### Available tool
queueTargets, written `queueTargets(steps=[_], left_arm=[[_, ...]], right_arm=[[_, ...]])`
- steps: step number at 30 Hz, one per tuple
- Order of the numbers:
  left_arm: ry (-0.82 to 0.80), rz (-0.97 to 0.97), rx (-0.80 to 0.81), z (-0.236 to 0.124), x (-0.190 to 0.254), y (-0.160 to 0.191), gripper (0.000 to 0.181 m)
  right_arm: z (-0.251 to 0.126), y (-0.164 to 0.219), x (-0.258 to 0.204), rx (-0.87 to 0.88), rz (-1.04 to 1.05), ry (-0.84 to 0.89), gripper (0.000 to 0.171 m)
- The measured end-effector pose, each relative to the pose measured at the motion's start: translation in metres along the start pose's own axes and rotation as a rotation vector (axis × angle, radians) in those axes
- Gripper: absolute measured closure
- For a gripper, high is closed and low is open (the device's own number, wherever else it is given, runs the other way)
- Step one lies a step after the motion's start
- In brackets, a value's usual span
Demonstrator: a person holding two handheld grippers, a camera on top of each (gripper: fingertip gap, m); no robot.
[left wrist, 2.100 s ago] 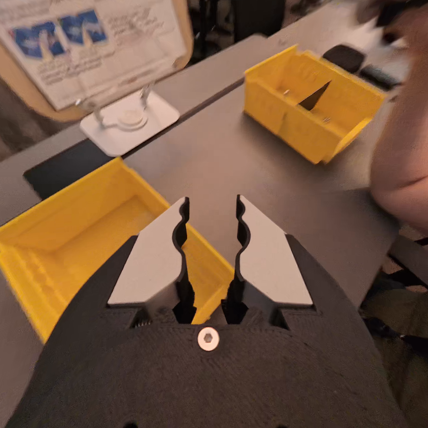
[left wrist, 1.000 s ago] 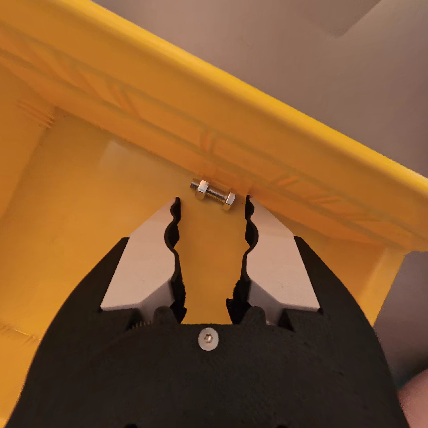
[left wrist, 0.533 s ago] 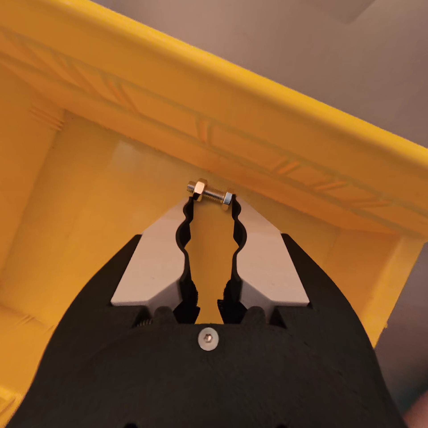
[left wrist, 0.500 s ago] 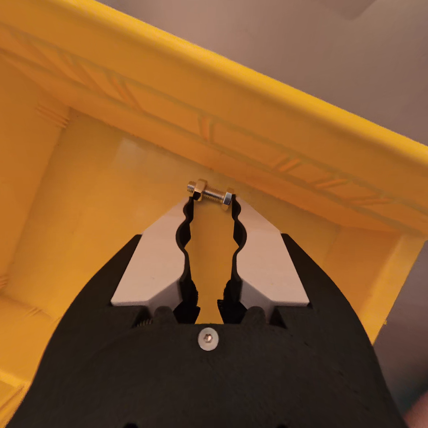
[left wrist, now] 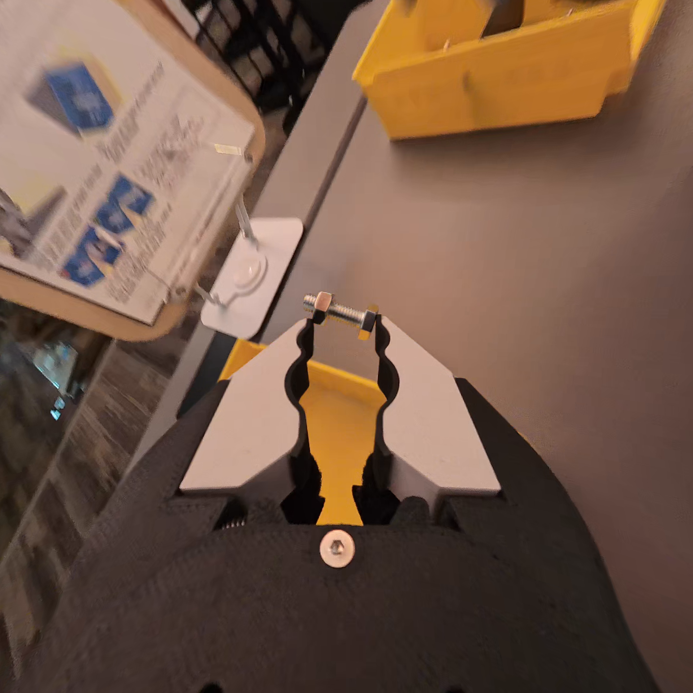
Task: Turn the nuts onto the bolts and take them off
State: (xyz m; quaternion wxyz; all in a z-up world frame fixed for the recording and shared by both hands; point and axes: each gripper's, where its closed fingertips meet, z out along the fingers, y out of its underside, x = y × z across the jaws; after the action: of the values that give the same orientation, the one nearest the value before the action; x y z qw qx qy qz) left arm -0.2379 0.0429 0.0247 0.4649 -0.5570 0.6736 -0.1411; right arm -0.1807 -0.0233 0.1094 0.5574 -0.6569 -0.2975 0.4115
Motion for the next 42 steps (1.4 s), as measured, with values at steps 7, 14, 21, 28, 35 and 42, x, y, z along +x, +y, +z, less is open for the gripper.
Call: queueTargets(steps=[7,14,21,28,35,42], left_arm=[[-0.028,0.166,0.153,-0.029,0.033,-0.070,0.150],[-0.007,0.228,0.174,-0.037,0.052,-0.087,0.150],[0.021,0.220,0.168,-0.031,0.056,-0.087,0.150],[0.137,-0.081,0.304,-0.047,0.048,-0.100,0.134],[0.433,-0.494,0.552,-0.057,0.037,-0.129,0.146],[0.530,-0.542,0.518,-0.039,0.042,-0.122,0.152]], right_arm=[[0.022,0.024,0.003,-0.019,0.274,-0.205,0.133],[0.023,0.018,-0.020,0.012,0.363,-0.375,0.139],[0.022,0.021,-0.021,-0.008,0.291,-0.355,0.155],[0.012,0.002,-0.020,0.069,0.064,-0.235,0.156],[0.006,-0.013,-0.031,0.147,-0.089,-0.188,0.155],[0.002,-0.017,-0.034,0.175,-0.094,-0.207,0.156]])
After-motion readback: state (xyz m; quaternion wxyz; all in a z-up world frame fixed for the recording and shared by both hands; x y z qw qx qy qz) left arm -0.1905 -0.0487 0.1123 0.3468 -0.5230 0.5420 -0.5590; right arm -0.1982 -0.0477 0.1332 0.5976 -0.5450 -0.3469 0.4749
